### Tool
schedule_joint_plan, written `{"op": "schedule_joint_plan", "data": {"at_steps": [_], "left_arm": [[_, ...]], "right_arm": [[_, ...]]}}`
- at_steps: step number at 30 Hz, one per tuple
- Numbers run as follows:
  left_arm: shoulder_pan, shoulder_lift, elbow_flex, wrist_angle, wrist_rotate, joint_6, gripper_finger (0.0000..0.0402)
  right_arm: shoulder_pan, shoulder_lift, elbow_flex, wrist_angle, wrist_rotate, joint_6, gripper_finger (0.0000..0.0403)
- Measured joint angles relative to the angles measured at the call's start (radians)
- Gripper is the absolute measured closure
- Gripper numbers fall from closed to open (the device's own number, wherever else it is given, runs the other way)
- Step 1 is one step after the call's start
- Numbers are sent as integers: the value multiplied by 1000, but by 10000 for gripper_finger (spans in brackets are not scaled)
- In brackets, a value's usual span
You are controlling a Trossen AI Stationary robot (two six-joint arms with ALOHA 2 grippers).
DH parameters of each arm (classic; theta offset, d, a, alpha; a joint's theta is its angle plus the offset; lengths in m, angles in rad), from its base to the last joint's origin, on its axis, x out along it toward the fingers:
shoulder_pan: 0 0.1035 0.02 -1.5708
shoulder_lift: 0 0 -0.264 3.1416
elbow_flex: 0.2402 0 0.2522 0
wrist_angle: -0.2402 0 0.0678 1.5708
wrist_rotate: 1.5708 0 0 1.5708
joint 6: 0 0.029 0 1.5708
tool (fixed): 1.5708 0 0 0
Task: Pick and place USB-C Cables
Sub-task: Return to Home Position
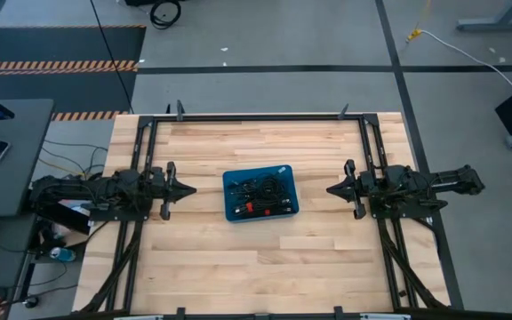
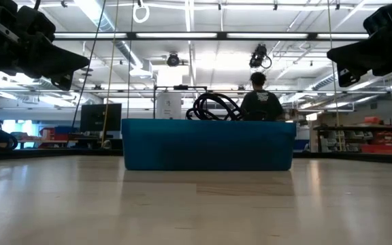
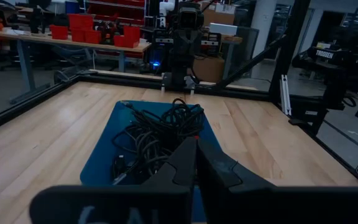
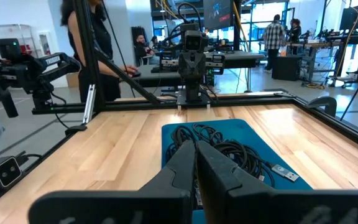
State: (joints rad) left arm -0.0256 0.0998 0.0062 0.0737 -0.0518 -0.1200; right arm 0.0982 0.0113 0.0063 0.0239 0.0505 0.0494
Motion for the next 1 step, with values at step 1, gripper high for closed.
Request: {"op": "schedule_joint_plan", "data": {"at_steps": [1], "left_arm": [[0, 0, 0, 0, 0, 0, 382]], "right_arm": [[0, 0, 0, 0, 0, 0, 380]]}}
